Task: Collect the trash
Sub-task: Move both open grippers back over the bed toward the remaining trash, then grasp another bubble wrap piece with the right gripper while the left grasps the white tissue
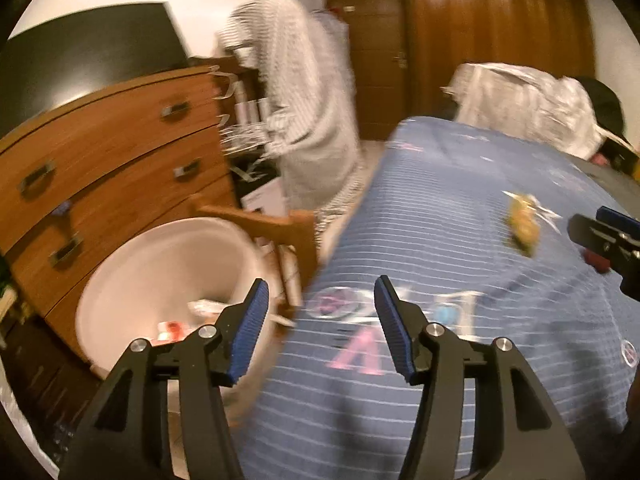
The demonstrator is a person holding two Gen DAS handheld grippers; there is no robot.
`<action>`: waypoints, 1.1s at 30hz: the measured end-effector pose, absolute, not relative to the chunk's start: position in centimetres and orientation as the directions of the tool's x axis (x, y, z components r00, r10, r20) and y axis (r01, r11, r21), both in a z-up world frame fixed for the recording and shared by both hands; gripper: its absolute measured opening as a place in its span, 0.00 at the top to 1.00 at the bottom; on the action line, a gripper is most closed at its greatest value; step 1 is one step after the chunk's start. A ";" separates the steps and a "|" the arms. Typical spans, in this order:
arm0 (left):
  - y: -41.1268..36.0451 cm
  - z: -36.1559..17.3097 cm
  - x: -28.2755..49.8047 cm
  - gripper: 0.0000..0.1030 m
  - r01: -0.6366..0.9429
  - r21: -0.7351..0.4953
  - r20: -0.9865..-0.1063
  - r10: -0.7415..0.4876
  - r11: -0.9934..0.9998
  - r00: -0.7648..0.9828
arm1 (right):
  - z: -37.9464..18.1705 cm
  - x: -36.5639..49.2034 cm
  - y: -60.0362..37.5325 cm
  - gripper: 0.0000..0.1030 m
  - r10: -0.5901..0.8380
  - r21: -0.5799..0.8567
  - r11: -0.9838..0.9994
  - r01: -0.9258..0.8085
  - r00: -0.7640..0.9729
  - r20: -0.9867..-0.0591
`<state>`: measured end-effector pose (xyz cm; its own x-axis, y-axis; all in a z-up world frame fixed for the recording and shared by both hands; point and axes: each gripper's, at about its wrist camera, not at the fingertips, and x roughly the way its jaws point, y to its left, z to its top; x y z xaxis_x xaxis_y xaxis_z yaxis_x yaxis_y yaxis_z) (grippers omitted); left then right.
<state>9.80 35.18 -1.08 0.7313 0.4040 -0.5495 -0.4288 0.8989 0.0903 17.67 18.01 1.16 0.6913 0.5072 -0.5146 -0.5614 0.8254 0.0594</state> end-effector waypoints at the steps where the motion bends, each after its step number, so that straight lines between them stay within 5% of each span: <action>1: 34.3 -1.2 10.2 0.48 -0.410 0.093 -0.554 0.389 0.907 0.736 | 0.8 17.9 16.1 0.25 0.485 0.056 0.841 -0.538 0.703 -0.520; 11: 23.2 -2.4 14.2 0.45 -0.212 0.123 -0.581 0.244 0.969 0.777 | -2.6 19.9 -5.1 0.25 0.252 0.123 0.967 -0.221 0.793 -0.555; 19: 15.8 -4.4 16.3 0.37 -0.074 0.143 -0.631 0.148 0.987 0.762 | -4.4 22.0 -18.2 0.05 0.169 0.163 0.982 -0.092 0.808 -0.564; 26: 12.3 -6.9 16.4 0.37 -0.018 0.180 -0.691 0.139 0.984 0.710 | -8.0 29.6 -26.8 0.05 0.205 0.221 0.973 -0.070 0.703 -0.681; 33: 11.2 -7.5 16.7 0.37 -0.011 0.186 -0.708 0.142 0.982 0.692 | -12.7 34.9 -29.2 0.10 0.416 0.460 0.885 -0.079 0.580 -0.701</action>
